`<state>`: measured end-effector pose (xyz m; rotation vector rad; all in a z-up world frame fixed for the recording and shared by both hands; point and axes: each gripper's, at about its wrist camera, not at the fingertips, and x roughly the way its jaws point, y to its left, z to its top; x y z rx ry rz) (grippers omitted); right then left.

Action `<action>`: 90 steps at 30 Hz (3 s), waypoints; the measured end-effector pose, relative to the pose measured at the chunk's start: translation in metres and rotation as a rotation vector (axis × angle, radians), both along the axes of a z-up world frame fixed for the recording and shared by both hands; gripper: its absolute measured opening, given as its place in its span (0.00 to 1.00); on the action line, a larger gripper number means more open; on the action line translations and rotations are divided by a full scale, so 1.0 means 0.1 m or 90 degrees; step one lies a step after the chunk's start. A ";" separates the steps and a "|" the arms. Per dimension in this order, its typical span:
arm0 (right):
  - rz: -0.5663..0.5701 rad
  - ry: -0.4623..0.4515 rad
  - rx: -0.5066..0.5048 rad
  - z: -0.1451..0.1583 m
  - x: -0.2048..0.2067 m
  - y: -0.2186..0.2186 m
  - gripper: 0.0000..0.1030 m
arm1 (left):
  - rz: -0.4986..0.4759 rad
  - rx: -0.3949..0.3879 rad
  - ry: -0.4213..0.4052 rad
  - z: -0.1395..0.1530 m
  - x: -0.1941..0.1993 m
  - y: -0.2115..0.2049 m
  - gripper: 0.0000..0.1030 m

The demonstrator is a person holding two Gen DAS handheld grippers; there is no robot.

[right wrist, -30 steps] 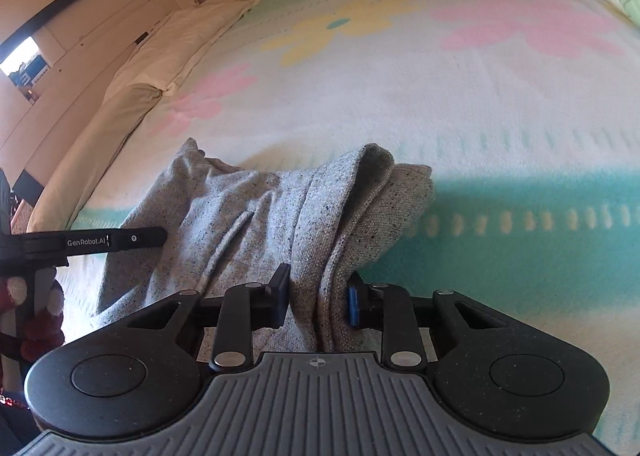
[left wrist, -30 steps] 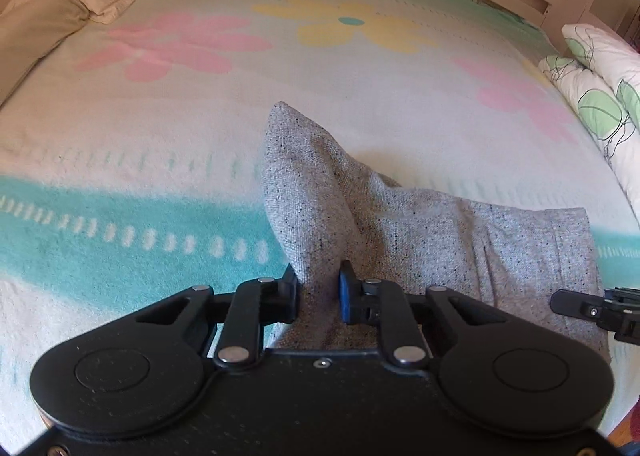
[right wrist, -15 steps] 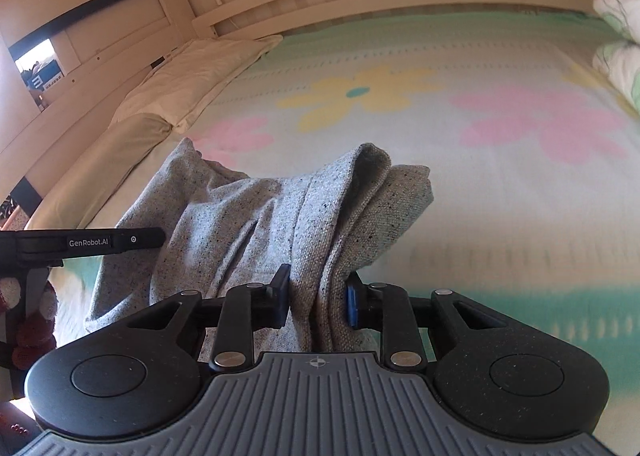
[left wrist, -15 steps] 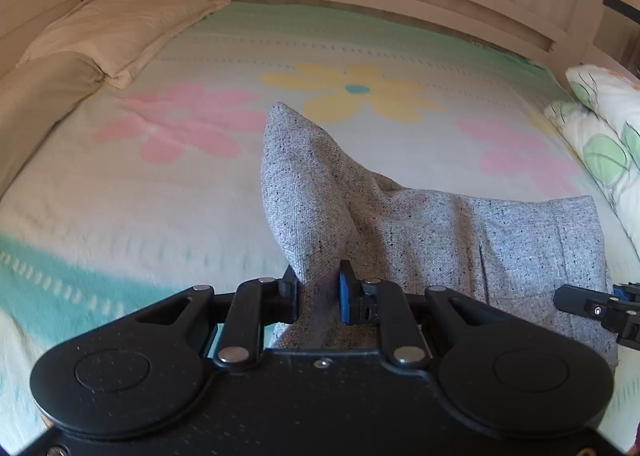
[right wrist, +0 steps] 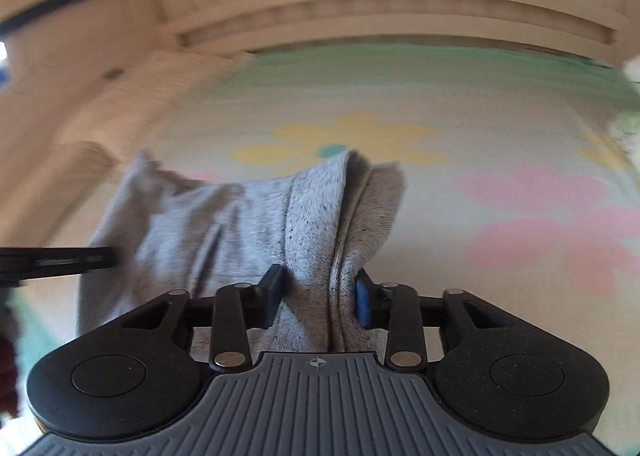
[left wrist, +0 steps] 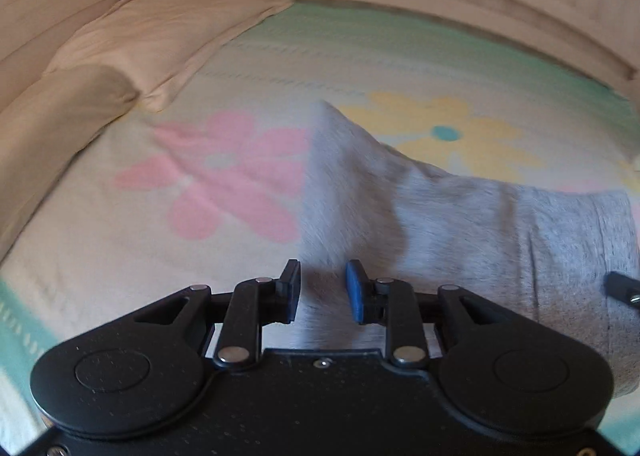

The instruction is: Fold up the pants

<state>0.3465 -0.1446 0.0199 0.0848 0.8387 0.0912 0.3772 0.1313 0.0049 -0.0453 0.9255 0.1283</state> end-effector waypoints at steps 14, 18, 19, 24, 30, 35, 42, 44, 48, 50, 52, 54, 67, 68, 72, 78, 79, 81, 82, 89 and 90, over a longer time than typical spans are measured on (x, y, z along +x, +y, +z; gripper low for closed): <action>0.028 -0.027 0.047 0.48 -0.64 0.06 0.34 | -0.007 0.000 -0.092 0.78 -0.86 -0.25 0.49; 0.041 -0.028 0.031 0.55 -0.95 0.13 0.34 | -0.016 0.014 -0.112 0.89 -1.18 -0.41 0.52; 0.039 -0.026 0.028 0.57 -1.02 0.14 0.34 | -0.022 0.010 -0.112 0.90 -1.24 -0.44 0.52; 0.030 -0.037 0.030 0.56 -1.21 0.16 0.34 | -0.047 0.020 -0.118 0.87 -1.43 -0.59 0.58; 0.012 -0.021 0.047 0.43 -1.21 0.14 0.34 | -0.064 0.013 -0.108 0.76 -1.45 -0.67 0.59; 0.012 -0.019 0.052 0.41 -1.20 0.19 0.34 | -0.058 -0.003 -0.085 0.64 -1.43 -0.67 0.59; 0.018 -0.018 0.040 0.38 -1.21 0.28 0.35 | -0.058 -0.019 -0.077 0.60 -1.44 -0.66 0.64; 0.018 -0.015 0.041 0.38 -1.20 0.28 0.35 | -0.061 -0.019 -0.081 0.60 -1.45 -0.66 0.66; 0.020 -0.015 0.039 0.38 -1.20 0.30 0.35 | -0.059 -0.015 -0.083 0.60 -1.43 -0.68 0.66; 0.020 -0.015 0.038 0.38 -1.19 0.30 0.35 | -0.059 -0.014 -0.083 0.60 -1.43 -0.68 0.66; 0.019 -0.013 0.039 0.38 -1.19 0.30 0.35 | -0.061 -0.011 -0.081 0.59 -1.43 -0.68 0.66; 0.019 -0.011 0.039 0.38 -1.19 0.30 0.35 | -0.060 -0.010 -0.080 0.59 -1.43 -0.68 0.66; 0.022 -0.006 0.038 0.36 -1.21 0.30 0.35 | -0.054 -0.007 -0.080 0.60 -1.44 -0.69 0.67; 0.021 -0.006 0.038 0.36 -1.21 0.31 0.35 | -0.054 -0.006 -0.080 0.60 -1.44 -0.69 0.67; 0.021 -0.005 0.038 0.36 -1.20 0.31 0.35 | -0.053 -0.006 -0.080 0.60 -1.44 -0.69 0.67; 0.023 -0.005 0.038 0.36 -1.20 0.31 0.35 | -0.051 -0.006 -0.078 0.60 -1.44 -0.71 0.67; 0.024 -0.005 0.038 0.36 -1.20 0.31 0.35 | -0.051 -0.006 -0.078 0.60 -1.44 -0.71 0.67; 0.024 -0.005 0.038 0.36 -1.20 0.31 0.35 | -0.052 -0.006 -0.077 0.60 -1.44 -0.72 0.67; 0.024 -0.005 0.038 0.36 -1.20 0.31 0.35 | -0.052 -0.006 -0.077 0.60 -1.44 -0.71 0.67; 0.025 -0.005 0.037 0.36 -1.20 0.32 0.35 | -0.054 -0.009 -0.076 0.58 -1.44 -0.72 0.67; 0.025 -0.005 0.037 0.36 -1.20 0.32 0.35 | -0.056 -0.007 -0.077 0.58 -1.43 -0.73 0.67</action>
